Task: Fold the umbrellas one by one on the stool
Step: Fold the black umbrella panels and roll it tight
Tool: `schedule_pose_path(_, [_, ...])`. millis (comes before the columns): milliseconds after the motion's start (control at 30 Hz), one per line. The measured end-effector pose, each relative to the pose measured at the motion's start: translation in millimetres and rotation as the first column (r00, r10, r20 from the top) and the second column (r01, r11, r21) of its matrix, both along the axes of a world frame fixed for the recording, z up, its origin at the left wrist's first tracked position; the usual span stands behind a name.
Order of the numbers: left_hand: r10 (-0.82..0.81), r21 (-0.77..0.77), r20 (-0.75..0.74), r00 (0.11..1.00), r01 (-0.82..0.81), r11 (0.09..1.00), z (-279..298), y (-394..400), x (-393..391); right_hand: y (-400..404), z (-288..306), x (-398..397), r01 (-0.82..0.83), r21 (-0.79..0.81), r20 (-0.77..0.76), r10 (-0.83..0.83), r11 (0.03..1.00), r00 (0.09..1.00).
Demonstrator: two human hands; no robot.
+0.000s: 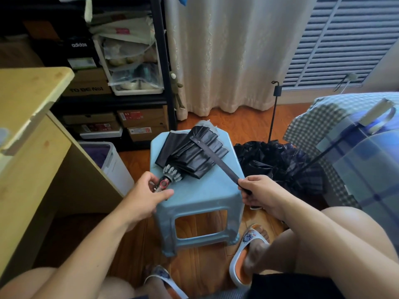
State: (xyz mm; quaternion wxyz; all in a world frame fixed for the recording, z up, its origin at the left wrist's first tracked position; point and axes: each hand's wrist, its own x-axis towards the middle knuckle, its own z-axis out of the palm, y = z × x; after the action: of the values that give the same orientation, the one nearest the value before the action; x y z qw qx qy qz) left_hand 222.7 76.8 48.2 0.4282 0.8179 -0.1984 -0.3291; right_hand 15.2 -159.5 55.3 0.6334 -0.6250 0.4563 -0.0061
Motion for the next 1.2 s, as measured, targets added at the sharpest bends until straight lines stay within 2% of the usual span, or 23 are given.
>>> schedule_pose_path(167, [0.042, -0.091, -0.32, 0.946, -0.075, 0.993, 18, 4, 8, -3, 4, 1, 0.053, 0.01, 0.049, -0.054, 0.999, 0.997])
schedule_pose_path(333, [-0.009, 0.072, -0.368, 0.93, 0.038, 0.997, 18, 12, 20, 1, 9, 5, 0.058, -0.041, 0.134, -0.052, 0.997, 0.99])
schedule_pose_path(400, [-0.024, 0.044, -0.387, 0.922, 0.045, 0.998, 21, 12, 23, 2, 11, 6, 0.061, -0.043, 0.155, -0.053, 0.997, 0.986])
schedule_pose_path(567, [-0.148, -0.154, -0.477, 0.867, 0.083, 0.985, 19, 10, 18, 5, 11, 11, 0.05, -0.043, 0.138, -0.044, 0.998, 0.99])
schedule_pose_path(633, [-0.148, -0.167, -0.476, 0.867, 0.075, 0.983, 18, 10, 14, 4, 9, 13, 0.083, -0.047, 0.124, -0.076, 0.995, 0.989])
schedule_pose_path(700, [-0.103, -0.125, -0.422, 0.9, 0.055, 0.991, 19, 8, 11, 2, 9, 15, 0.109, -0.038, 0.112, -0.104, 0.993, 0.988])
schedule_pose_path(767, [-0.145, -0.022, -0.218, 0.965, 0.144, 0.989, 20, 6, 6, 2, 10, 16, 0.095, -0.02, 0.104, -0.092, 0.995, 0.99])
schedule_pose_path(833, [-0.227, 0.128, 0.042, 0.973, 0.22, 0.967, 19, 3, 0, 4, 10, 18, 0.06, -0.002, 0.101, -0.06, 0.998, 0.993])
schedule_pose_path(900, [-0.201, 0.144, 0.123, 0.972, 0.183, 0.972, 19, 0, -6, 6, 10, 19, 0.034, 0.004, 0.103, -0.034, 0.999, 0.994])
schedule_pose_path(967, [-0.143, 0.115, 0.054, 0.988, 0.136, 0.984, 19, -2, -6, 9, 10, 20, 0.034, -0.005, 0.123, -0.033, 0.999, 0.992])
schedule_pose_path(1033, [-0.084, 0.022, -0.15, 0.985, 0.088, 0.996, 19, -3, -4, 9, 11, 22, 0.046, -0.015, 0.157, -0.043, 0.999, 0.987])
schedule_pose_path(1100, [-0.023, -0.089, -0.39, 0.921, -0.013, 0.996, 21, -3, -1, 10, 14, 25, 0.064, -0.029, 0.204, -0.057, 0.998, 0.977])
schedule_pose_path(1200, [-0.067, -0.149, -0.638, 0.767, -0.037, 0.988, 25, -2, -2, 12, 13, 30, 0.1, -0.026, 0.247, -0.09, 0.995, 0.965])
